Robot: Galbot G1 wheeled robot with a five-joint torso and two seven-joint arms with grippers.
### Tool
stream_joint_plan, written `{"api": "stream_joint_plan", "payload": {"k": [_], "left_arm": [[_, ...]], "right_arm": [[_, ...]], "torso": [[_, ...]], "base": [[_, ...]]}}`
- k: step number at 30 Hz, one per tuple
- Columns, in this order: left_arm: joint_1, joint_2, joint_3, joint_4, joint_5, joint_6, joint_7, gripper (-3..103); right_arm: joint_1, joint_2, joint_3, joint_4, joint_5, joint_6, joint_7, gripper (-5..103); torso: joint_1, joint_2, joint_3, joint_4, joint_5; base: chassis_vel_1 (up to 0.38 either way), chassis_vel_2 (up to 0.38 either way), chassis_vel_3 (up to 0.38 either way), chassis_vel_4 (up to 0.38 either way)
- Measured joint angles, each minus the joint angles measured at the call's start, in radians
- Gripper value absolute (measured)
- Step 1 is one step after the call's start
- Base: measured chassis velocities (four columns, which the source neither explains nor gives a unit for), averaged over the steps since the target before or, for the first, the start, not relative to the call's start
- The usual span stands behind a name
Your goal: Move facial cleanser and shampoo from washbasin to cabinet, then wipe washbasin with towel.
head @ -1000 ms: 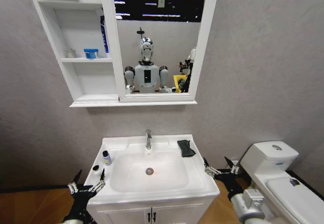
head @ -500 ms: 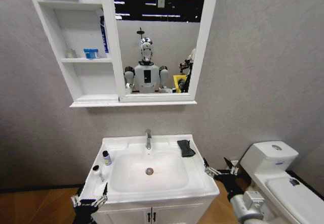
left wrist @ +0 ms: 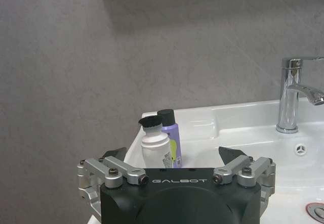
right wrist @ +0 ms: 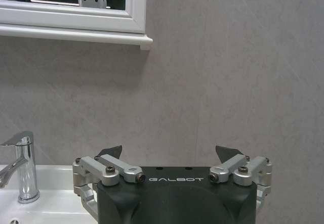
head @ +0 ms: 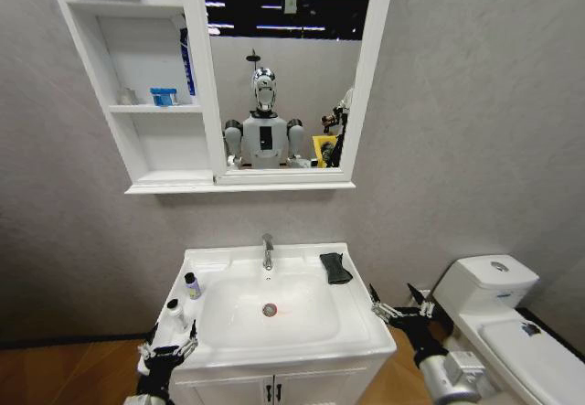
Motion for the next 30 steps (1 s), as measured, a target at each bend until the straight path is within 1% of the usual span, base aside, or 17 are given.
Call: {"api": "stream_joint_plan", "payload": {"k": [8,17,24,25,26,27,30], "left_arm": [[-0.062,0.012,0.014,0.043,-0.001,0.021,-0.014,100],[-0.102,0.013,0.026,0.086,0.003,0.029,-0.028,100],[-0.146,0.02,0.036,0.137,0.009,0.048,-0.078,101],[-0.146,0.02,0.036,0.137,0.009,0.048,-0.078,101],[-0.154,0.024,0.034,0.142,0.008,0.054,-0.09,98],[-0.154,0.024,0.034,0.142,0.008,0.054,-0.09,98],[-0.185,0.034,0.028,0.166,-0.001,0.073,-0.135,84]], "right_arm": [[0.0,0.001,0.002,-0.004,0.005,0.002,0.002,100],[0.006,-0.004,0.01,-0.009,0.026,0.015,0.017,100],[0.015,-0.005,0.019,-0.017,0.039,0.021,0.027,100],[0.015,-0.005,0.019,-0.017,0.039,0.021,0.027,100],[0.014,-0.005,0.02,-0.017,0.04,0.022,0.027,100],[0.014,-0.005,0.02,-0.017,0.04,0.022,0.027,100],[0.013,-0.003,0.02,-0.017,0.041,0.025,0.029,100]], "torso": [[0.0,0.0,0.0,-0.0001,0.0],[0.0,0.0,0.0,-0.0001,0.0],[0.0,0.0,0.0,-0.0001,-0.0001],[0.0,0.0,0.0,-0.0001,-0.0001],[0.0,0.0,0.0,-0.0001,0.0],[0.0,0.0,0.0,-0.0001,0.0],[0.0,0.0,0.0,-0.0001,0.0]], "base": [[0.0,0.0,0.0,0.0],[0.0,0.0,0.0,0.0],[0.0,0.0,0.0,0.0],[0.0,0.0,0.0,0.0],[0.0,0.0,0.0,0.0],[0.0,0.0,0.0,0.0],[0.0,0.0,0.0,0.0]]}}
